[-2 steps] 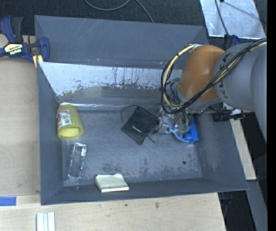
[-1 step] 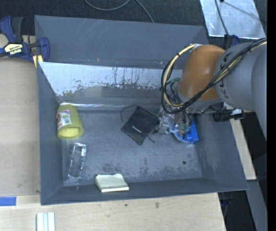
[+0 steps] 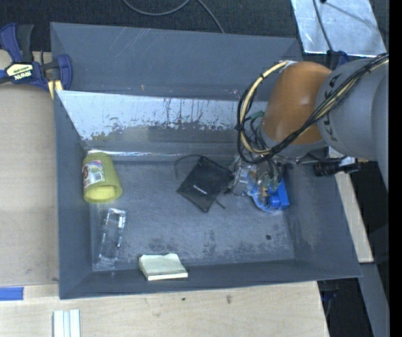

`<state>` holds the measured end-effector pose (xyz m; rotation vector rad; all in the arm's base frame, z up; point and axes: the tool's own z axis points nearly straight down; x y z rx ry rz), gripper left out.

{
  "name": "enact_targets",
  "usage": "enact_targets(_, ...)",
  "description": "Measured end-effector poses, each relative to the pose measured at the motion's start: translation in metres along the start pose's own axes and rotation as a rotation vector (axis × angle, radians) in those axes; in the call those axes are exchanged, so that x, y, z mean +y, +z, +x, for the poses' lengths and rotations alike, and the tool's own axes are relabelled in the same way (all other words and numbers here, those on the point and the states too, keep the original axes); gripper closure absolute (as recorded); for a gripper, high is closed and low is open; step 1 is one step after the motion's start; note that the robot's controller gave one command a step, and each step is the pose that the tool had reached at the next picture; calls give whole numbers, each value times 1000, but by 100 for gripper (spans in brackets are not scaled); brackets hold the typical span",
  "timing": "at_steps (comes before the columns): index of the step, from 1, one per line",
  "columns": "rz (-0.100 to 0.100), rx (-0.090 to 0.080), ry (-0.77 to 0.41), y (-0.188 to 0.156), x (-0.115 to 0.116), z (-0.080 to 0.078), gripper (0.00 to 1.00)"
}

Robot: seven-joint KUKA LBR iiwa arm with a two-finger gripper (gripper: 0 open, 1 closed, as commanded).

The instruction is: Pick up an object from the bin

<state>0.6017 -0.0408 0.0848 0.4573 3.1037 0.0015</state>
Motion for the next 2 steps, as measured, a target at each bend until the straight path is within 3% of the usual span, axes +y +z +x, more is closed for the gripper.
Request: enact_targets(2, -3, -11, -1, -31, 0, -3, 100)
